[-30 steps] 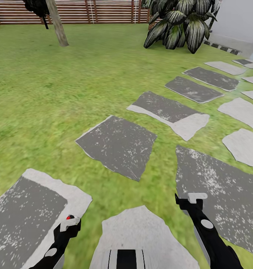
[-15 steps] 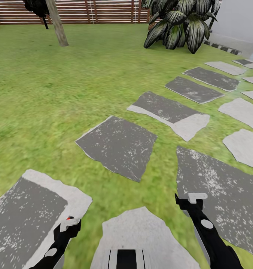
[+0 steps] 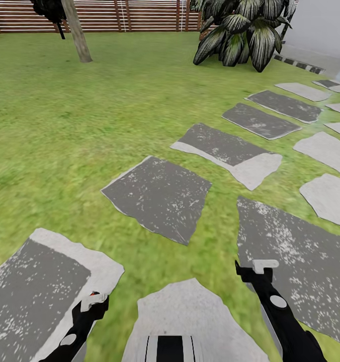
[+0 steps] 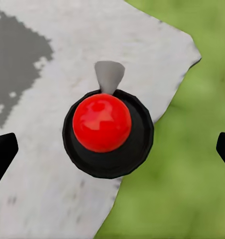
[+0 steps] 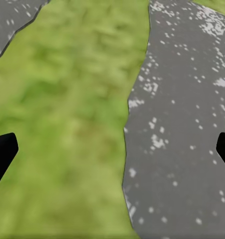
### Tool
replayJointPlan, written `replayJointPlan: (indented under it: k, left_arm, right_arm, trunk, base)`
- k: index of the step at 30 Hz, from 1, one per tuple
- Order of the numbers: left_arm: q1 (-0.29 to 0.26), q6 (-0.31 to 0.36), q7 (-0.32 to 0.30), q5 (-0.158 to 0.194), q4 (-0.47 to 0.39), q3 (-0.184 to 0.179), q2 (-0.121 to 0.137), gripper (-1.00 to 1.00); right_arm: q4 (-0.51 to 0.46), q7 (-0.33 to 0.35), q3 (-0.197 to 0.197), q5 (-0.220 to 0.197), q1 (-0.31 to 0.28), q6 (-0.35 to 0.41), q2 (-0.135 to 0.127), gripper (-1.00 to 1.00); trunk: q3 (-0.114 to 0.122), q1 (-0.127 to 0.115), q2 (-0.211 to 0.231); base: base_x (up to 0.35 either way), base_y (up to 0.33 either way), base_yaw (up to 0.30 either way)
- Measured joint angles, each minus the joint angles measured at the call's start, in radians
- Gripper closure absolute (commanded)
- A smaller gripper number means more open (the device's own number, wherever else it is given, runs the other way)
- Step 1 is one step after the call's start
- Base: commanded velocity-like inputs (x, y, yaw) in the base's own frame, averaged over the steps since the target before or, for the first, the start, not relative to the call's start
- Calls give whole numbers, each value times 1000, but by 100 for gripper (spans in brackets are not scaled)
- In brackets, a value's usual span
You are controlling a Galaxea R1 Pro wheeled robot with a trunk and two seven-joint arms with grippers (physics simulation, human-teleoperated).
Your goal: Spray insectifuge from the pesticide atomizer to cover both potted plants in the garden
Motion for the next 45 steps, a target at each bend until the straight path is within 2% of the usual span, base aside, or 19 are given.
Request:
replayJointPlan:
  k: [5, 45]
  left_arm:
    - [0, 1, 1, 1, 0, 1, 1, -100]
    - [-1, 1, 1, 0, 0, 1, 2, -100]
  right_arm:
    - [-1, 0, 0, 0, 0, 0, 0, -100]
    - [0, 0, 0, 0, 0, 0, 0, -100]
  trunk:
    - [-15, 2, -1]
    - [-10, 2, -1]
  base:
    - [0, 0, 0]
    - [0, 0, 0]
